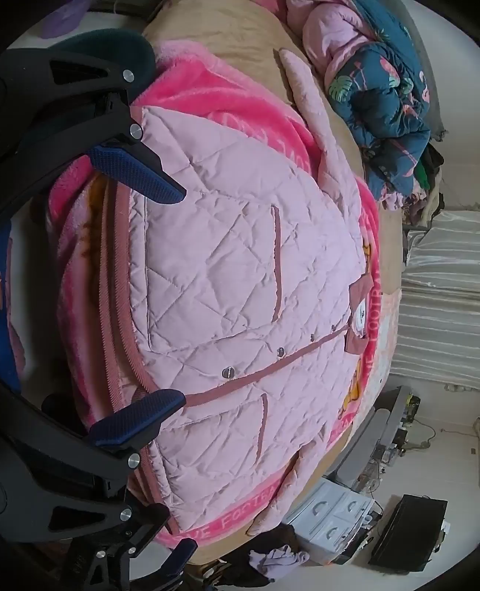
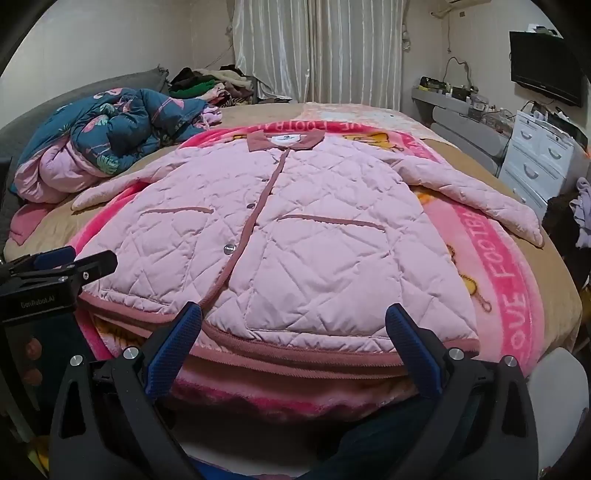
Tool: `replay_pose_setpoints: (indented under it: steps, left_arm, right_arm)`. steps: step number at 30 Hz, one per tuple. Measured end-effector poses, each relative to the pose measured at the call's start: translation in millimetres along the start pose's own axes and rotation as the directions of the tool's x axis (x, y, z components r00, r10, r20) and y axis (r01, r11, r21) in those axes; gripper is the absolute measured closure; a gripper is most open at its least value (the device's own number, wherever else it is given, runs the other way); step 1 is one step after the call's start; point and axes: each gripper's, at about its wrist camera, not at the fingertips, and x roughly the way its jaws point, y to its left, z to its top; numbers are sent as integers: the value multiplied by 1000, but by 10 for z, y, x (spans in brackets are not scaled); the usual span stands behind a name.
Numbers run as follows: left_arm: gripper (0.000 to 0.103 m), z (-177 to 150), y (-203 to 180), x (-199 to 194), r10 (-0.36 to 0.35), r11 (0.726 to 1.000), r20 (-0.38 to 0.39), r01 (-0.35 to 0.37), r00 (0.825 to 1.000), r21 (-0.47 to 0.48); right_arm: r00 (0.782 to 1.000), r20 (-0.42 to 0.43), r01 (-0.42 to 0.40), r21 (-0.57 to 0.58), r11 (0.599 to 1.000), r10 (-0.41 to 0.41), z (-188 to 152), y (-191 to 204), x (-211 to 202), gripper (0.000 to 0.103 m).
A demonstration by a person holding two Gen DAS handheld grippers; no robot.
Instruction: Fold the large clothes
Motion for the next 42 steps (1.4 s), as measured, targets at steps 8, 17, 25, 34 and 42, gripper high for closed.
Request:
replay_pose_setpoints:
  steps: [8, 17, 25, 34, 42]
  left_arm:
    - [9, -2, -26, -20, 17, 1000, 2, -17, 1000, 16]
    - [9, 10, -59, -6, 5, 1000, 0, -5, 1000, 10]
    - [9, 8, -67, -10, 5, 1000, 3, -5, 1000, 10]
    - [9, 7, -59, -10, 3, 1000, 4, -4, 1000, 8]
    - [9, 9, -61, -7, 9, 1000, 7, -10, 1000, 12]
  right_arm:
    - [1000, -24, -20, -8, 1000, 20, 4, 0, 25, 4]
    - [1000, -9, 3, 2, 1000, -3, 2, -28, 13, 4]
    - [1000, 0, 8, 6, 1000, -8, 7, -9, -26, 4]
    - [1000, 3, 5, 5, 1000, -5, 8, -16, -35, 4]
    - [1000, 6, 6, 5, 1000, -6, 14, -14, -53, 4]
